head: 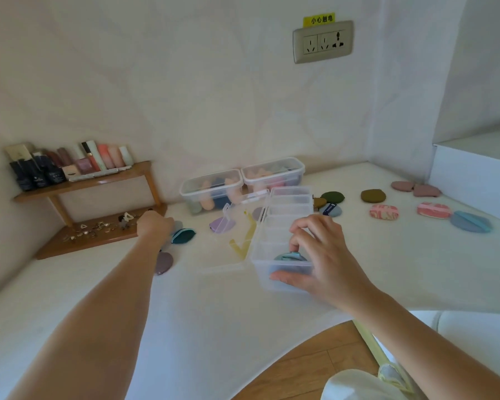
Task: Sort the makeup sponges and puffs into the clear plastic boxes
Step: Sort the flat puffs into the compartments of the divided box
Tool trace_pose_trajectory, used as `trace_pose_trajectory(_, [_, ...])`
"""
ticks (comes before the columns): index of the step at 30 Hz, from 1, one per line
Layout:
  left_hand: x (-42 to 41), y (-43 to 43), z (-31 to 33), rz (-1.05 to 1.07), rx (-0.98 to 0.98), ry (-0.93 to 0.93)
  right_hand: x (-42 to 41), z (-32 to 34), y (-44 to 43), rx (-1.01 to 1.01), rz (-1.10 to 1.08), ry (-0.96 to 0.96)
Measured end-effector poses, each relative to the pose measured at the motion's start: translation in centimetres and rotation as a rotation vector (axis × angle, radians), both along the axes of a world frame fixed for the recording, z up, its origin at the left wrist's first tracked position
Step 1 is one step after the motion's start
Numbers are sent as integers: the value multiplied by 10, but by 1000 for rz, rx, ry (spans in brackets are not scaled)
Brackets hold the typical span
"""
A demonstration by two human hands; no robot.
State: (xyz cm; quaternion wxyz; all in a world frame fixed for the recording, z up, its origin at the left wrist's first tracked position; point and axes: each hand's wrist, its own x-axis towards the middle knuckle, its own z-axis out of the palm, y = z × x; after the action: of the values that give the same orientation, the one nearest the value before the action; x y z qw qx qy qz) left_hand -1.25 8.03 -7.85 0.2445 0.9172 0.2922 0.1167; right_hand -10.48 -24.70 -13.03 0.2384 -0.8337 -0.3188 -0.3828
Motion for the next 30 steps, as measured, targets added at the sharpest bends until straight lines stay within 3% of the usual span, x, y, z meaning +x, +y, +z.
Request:
trace_pose_trajectory(9, [11,-1,-11,35,-9,-34,-1,2,1,-3,17,16])
trace_pose_trajectory(12, [9,-4,-8,0,-42,-126,-1,2,1,-5,7,18])
trace_pose_trajectory(15, [1,-18,17,-171,-90,-305,-1,3,0,-2,5,-4])
trace_pose_trajectory(18, [-18,-47,47,-469,-135,-436,0,2,0,-5,4,-19])
trace_pose_trajectory(24, [-85,-106,56,-857,506,-816,-1,1,0,3,24,-88])
trace_pose_trajectory(27, [-107,-116,48,-966,539,-878,-3,1,1,-12,11,-110])
trace_pose_trajectory(30, [-121,-123,40,-1040,506,-809,-4,0,1,-33,-3,-95])
